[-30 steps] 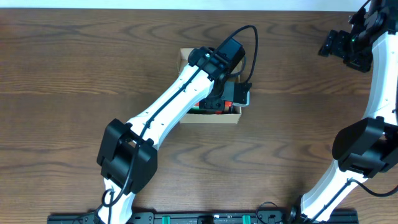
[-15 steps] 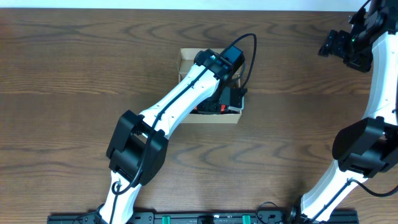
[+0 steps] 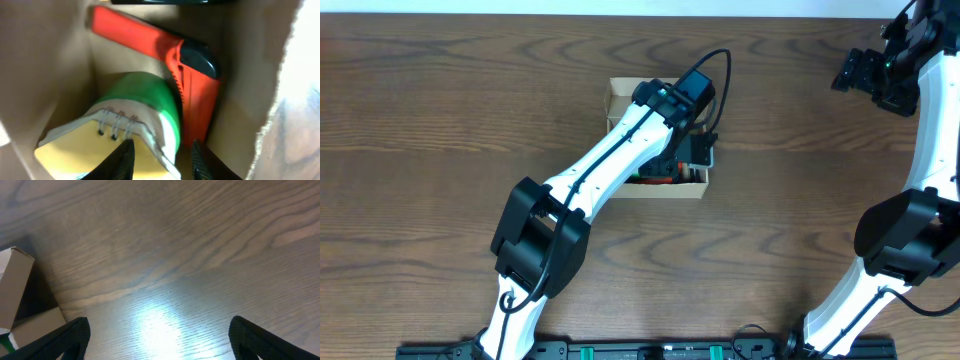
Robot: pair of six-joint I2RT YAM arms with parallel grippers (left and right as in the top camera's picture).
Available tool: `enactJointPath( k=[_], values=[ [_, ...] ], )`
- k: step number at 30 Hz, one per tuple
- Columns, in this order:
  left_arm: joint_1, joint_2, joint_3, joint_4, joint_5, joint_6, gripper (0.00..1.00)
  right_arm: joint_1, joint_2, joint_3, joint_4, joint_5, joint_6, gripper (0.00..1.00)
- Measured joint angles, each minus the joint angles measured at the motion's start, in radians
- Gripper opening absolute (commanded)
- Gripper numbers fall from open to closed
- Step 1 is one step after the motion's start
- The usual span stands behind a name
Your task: Pack container
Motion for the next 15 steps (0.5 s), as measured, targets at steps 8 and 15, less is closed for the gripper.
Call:
enactJointPath(
  k=[8,15],
  values=[
    [0.000,0.000,0.110,-0.014,-0.063,-0.185,0.55,0.000,0.000,0.000,-0.007,0.000,-0.001,0.88],
    [0.025,0.000,0.332,-0.169,-0.204,-0.433,0.59,0.012,0.000,0.000,-0.012,0.001,-0.005,0.84]
  ],
)
